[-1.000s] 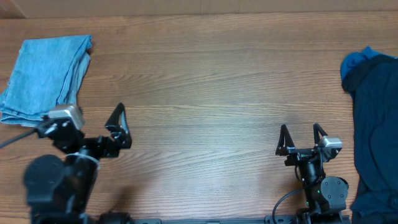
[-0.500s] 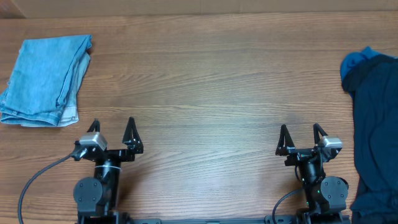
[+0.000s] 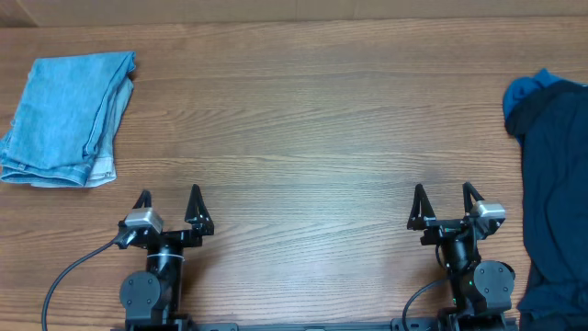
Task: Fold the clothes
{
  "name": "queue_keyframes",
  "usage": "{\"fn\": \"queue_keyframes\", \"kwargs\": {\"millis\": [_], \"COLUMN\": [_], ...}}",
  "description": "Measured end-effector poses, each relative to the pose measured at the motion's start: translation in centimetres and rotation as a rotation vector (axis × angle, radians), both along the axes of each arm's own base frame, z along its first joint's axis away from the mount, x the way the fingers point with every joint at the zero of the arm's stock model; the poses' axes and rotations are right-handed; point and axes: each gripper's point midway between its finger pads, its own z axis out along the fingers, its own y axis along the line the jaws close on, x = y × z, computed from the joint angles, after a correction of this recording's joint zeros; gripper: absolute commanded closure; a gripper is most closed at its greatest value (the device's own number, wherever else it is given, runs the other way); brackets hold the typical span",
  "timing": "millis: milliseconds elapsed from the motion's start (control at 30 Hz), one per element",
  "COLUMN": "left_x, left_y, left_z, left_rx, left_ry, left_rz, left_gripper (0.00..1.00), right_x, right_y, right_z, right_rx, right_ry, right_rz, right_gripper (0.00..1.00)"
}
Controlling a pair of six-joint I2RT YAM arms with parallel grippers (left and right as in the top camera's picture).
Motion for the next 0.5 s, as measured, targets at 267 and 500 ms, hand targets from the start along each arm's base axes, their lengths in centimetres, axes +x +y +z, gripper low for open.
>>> {"fn": "queue_keyframes", "kwargs": {"millis": [267,500], "left_x": [-0.2,-0.2], "left_y": [0.1,0.1], "left_z": [-2.5,-2.5], "left_rx": [0.253,0.359], "left_ry": [0.096,0.097], "left_rz": [-0.006,-0.010], "left_gripper": [0.00,0.00], "right_x": [0.0,0.0], "right_y": [0.0,0.0], "right_z": [0.0,0.0], "right_rx": [0.000,0.000], "right_ry": [0.001,0.001], "right_rz": [0.000,0.000], "right_gripper": [0.00,0.00]}}
